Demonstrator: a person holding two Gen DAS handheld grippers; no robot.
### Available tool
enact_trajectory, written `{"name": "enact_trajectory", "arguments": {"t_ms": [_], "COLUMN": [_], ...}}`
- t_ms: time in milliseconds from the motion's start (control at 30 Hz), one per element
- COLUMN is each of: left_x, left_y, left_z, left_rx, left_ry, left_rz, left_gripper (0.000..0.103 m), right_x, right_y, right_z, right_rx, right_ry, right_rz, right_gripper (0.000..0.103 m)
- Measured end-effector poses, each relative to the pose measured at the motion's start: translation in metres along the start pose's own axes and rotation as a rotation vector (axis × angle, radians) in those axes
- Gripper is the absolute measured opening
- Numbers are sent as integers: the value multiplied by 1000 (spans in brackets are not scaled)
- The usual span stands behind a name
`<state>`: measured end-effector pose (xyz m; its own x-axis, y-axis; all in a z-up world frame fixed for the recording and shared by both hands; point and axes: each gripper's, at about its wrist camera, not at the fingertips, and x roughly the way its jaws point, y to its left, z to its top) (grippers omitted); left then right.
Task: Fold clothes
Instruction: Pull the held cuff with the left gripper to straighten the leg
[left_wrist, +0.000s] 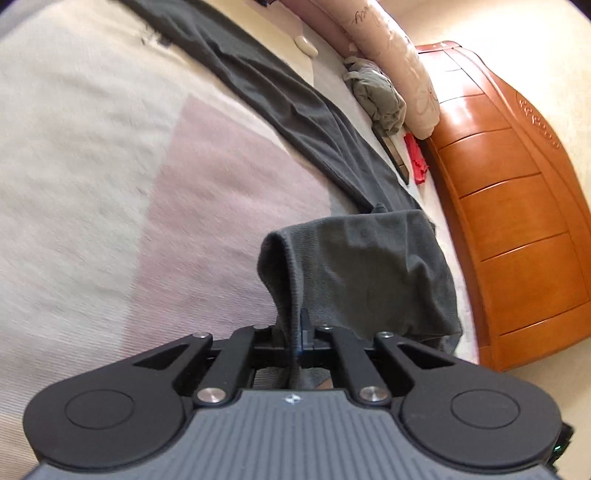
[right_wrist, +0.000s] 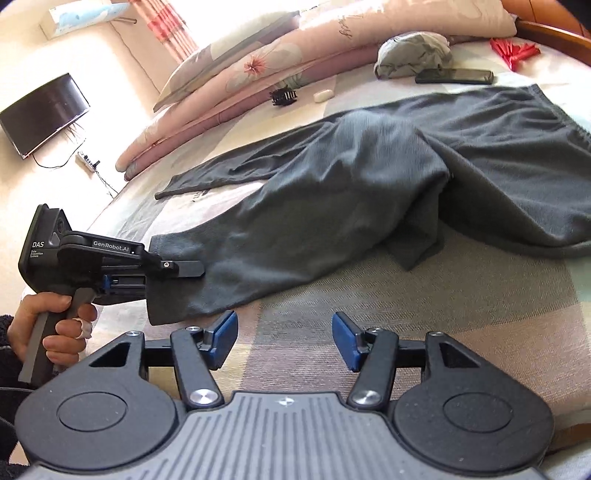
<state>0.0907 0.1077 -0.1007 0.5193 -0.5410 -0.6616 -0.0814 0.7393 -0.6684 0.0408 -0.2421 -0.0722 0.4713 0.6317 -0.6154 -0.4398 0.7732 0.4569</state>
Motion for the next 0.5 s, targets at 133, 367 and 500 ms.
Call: {"name": "enact_trajectory", "arguments": {"t_ms": [133,367,500], "left_x": [-16,-37,-49], "left_y": [3,6,10], "left_z": [5,8,9], "left_rx": [51,140,162], "left_ry": [-1,-10,-19], "left_rz": [71,174,189], "left_gripper": [3,3,3], "right_x": [-5,-15,-17], "right_y": [10,42,58], "right_z": [5,11,10], "right_rx": [-31,-145,-190], "right_ry": [19,80,85], "right_rz": [-49,-115,-109], "right_gripper": [63,76,82]}}
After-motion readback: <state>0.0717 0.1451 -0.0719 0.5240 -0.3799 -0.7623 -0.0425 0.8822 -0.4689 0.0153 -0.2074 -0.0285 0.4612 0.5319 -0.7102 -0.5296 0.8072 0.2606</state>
